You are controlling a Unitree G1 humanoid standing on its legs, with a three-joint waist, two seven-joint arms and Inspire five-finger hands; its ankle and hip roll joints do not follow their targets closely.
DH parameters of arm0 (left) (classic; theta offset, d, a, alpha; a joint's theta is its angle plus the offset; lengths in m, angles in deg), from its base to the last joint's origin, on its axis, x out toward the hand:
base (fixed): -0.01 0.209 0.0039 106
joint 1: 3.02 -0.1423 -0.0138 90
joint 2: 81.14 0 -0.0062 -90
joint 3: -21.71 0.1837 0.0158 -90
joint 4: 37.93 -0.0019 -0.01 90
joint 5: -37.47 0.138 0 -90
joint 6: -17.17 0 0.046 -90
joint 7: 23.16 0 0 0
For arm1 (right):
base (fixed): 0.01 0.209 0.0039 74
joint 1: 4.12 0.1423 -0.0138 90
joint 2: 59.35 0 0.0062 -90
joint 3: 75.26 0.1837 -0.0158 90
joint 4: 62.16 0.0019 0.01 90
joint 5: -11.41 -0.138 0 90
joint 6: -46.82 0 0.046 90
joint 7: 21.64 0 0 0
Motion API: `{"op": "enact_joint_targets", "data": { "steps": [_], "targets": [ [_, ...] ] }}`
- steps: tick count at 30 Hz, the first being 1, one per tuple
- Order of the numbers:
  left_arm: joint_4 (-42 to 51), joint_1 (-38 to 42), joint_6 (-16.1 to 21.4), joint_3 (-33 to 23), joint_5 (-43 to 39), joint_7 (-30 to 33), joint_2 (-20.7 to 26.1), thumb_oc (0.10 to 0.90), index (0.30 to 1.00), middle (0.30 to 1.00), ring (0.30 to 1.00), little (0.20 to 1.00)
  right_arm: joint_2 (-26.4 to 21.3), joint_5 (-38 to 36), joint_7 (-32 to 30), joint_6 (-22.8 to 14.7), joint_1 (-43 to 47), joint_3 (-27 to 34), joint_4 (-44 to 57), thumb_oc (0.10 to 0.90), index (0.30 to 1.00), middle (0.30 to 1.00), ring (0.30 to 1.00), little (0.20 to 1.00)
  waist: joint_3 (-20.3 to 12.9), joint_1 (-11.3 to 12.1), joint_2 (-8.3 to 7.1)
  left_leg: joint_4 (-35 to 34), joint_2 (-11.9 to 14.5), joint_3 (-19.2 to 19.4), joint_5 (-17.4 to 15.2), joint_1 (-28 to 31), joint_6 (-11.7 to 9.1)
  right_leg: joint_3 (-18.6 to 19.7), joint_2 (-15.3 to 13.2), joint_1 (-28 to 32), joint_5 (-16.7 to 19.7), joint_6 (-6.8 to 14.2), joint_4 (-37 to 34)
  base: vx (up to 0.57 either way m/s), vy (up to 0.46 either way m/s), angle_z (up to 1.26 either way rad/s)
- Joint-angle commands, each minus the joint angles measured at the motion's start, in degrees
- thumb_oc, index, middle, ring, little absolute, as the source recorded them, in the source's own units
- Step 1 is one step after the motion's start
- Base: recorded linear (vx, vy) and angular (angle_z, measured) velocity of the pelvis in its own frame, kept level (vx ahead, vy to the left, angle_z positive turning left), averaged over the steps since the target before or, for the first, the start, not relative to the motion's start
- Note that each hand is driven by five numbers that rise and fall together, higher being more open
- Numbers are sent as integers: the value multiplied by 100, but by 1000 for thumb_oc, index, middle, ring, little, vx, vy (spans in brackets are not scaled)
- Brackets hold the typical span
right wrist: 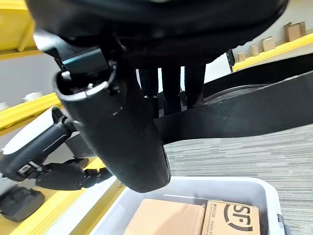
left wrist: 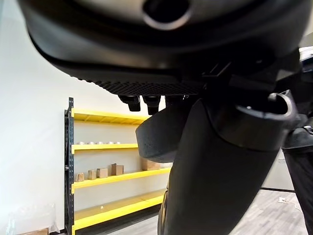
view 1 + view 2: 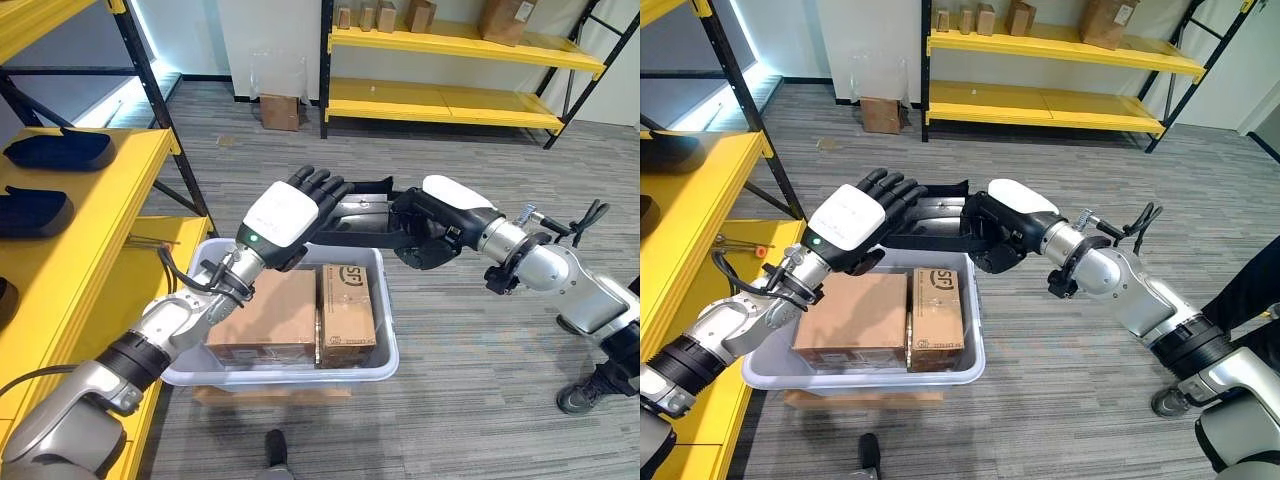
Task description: Move parts from the plastic box to the shelf.
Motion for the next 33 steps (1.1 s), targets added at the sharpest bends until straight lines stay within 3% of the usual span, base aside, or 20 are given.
{"op": "enact_joint_targets", "data": {
  "steps": [1, 9, 18, 27, 28, 30, 33],
  "targets": [
    [-179, 203, -98, -322, 13, 548, -5, 900, 1000, 1000, 1000, 1000, 197, -695, -496, -701, 1088, 342, 332, 400, 300, 300, 300, 300, -939, 36, -22, 244, 807, 115, -219, 3, -534, -195, 30, 132, 118, 61, -13, 0, 0, 0],
    [-201, 144, -194, -519, 17, 733, -95, 900, 1000, 1000, 1000, 1000, 163, -888, -532, -765, 964, 546, 706, 400, 300, 300, 300, 300, -969, 17, -13, 242, 823, 121, -213, -5, -543, -176, 33, 123, 118, 60, -13, 0, 0, 0],
    [76, -47, -222, -836, 75, 864, 124, 900, 1000, 1000, 1000, 1000, 26, -1143, -435, -884, 817, 706, 1139, 400, 300, 300, 300, 300, -989, 12, -8, 250, 840, 141, -211, -20, -557, -149, 34, 111, 105, 64, -13, 0, 0, 0],
    [55, 60, -213, -703, 146, 833, 241, 900, 1000, 1000, 1000, 1000, -36, -1237, -408, -922, 888, 645, 1315, 400, 300, 300, 300, 300, -989, -3, 18, 274, 838, 138, -219, -30, -561, -143, 33, 116, 110, 58, -13, 0, 0, 0],
    [40, 75, -209, -682, 138, 825, 240, 594, 572, 572, 572, 572, -48, -1236, -410, -923, 909, 636, 1334, 400, 300, 300, 300, 300, -988, -4, 17, 275, 836, 136, -219, -29, -560, -144, 32, 115, 110, 56, -13, 0, 0, 0],
    [21, 106, -191, -628, 141, 815, 229, 400, 300, 300, 300, 300, -57, -1232, -424, -932, 930, 634, 1342, 400, 300, 300, 300, 300, -985, -10, 18, 280, 835, 133, -217, -36, -562, -148, 35, 115, 106, 53, -13, 0, 0, 0],
    [-39, 150, -174, -538, 134, 796, 179, 400, 300, 300, 300, 300, -65, -1201, -460, -953, 1017, 582, 1356, 400, 300, 300, 300, 300, -982, -21, 18, 288, 827, 128, -218, -45, -565, -147, 38, 119, 106, 50, -13, 0, 0, 0]
  ]
}}
